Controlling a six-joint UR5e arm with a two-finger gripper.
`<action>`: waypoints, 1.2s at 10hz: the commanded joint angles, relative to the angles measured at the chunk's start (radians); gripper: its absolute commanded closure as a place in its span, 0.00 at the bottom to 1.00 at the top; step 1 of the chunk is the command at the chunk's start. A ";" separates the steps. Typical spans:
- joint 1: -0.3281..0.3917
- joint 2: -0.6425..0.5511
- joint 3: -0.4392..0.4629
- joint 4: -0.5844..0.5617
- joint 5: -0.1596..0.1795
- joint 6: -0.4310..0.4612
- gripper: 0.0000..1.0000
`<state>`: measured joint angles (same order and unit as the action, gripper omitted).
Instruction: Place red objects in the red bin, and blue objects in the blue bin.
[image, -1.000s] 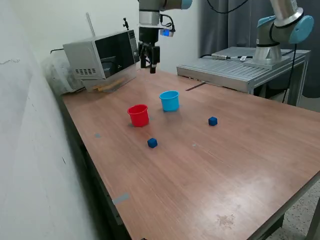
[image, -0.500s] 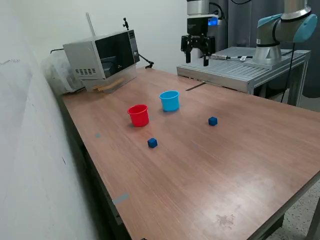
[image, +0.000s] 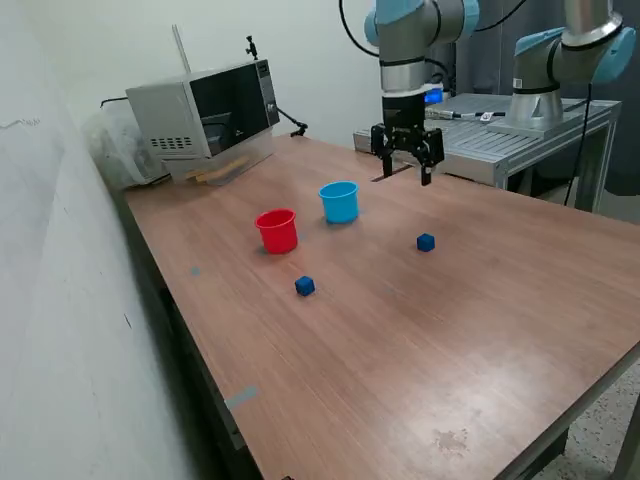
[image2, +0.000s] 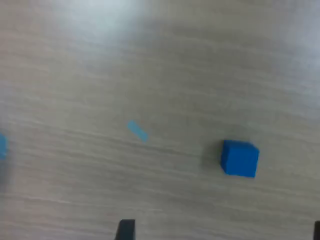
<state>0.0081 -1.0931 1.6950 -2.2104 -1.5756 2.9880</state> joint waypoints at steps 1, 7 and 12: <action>0.012 0.153 -0.083 -0.055 0.025 0.005 0.00; 0.013 0.151 0.044 -0.155 0.037 0.005 0.00; 0.022 0.142 0.101 -0.207 0.037 0.051 0.00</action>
<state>0.0233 -0.9460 1.7691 -2.3910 -1.5387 3.0156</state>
